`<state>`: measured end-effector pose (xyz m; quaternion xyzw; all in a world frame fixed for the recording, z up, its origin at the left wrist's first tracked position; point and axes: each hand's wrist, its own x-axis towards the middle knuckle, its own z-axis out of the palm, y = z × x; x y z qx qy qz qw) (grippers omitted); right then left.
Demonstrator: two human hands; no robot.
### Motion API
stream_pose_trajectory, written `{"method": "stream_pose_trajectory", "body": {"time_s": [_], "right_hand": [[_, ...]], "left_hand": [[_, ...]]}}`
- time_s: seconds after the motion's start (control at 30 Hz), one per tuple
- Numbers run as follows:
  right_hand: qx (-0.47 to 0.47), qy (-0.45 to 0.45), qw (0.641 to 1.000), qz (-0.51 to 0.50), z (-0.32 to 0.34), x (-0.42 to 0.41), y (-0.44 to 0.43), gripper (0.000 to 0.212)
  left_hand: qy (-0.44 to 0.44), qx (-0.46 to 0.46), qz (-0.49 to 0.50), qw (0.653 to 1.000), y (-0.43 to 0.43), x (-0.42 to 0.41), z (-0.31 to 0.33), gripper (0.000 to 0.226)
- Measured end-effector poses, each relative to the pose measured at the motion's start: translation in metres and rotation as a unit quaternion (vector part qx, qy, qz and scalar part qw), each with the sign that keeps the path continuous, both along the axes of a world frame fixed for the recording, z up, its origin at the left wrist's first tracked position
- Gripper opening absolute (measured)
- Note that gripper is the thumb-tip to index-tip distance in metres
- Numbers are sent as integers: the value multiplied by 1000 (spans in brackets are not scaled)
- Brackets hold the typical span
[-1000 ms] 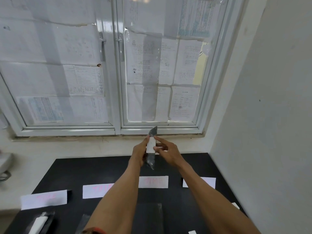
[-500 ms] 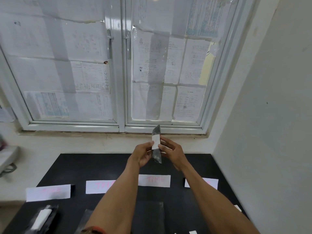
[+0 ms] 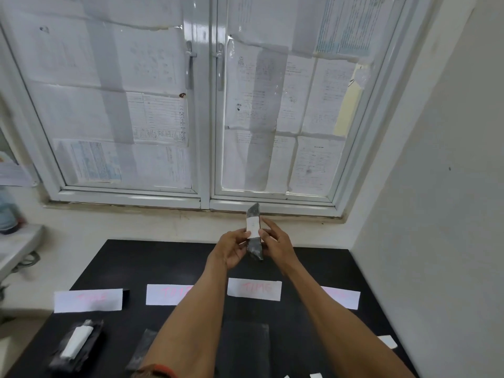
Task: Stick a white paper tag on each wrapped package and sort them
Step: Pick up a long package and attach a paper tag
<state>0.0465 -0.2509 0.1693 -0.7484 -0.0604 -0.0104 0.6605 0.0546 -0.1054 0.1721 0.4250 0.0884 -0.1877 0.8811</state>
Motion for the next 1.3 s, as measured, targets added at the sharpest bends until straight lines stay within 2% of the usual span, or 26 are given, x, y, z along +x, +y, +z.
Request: {"method": "stream_pose_trajectory", "body": {"time_s": [0.1, 0.27, 0.4, 0.5, 0.6, 0.83, 1.03, 1.3], "right_hand": [[-25, 4, 999, -28, -9, 3, 12, 41], [-57, 98, 991, 68, -16, -2, 58, 37], [-91, 154, 977, 115, -41, -6, 134, 38], [-85, 189, 968, 141, -63, -16, 201, 36], [-68, 229, 957, 164, -86, -33, 262, 32], [-82, 333, 919, 192, -149, -73, 382, 34], [-101, 344, 916, 181, -192, -92, 437, 46], [-177, 332, 916, 137, -224, -97, 459, 42]], "left_hand": [[1, 16, 13, 1000, 14, 0, -1, 42], [12, 109, 82, 991, 61, -5, -5, 40], [45, 162, 157, 973, 132, -25, -33, 37], [74, 253, 207, 942, 192, -49, -58, 31], [100, 341, 216, 909, 244, -79, -77, 23], [128, 495, 155, 845, 354, -137, -135, 40], [159, 508, 152, 833, 402, -156, -174, 44], [181, 504, 125, 835, 411, -151, -201, 46]]}}
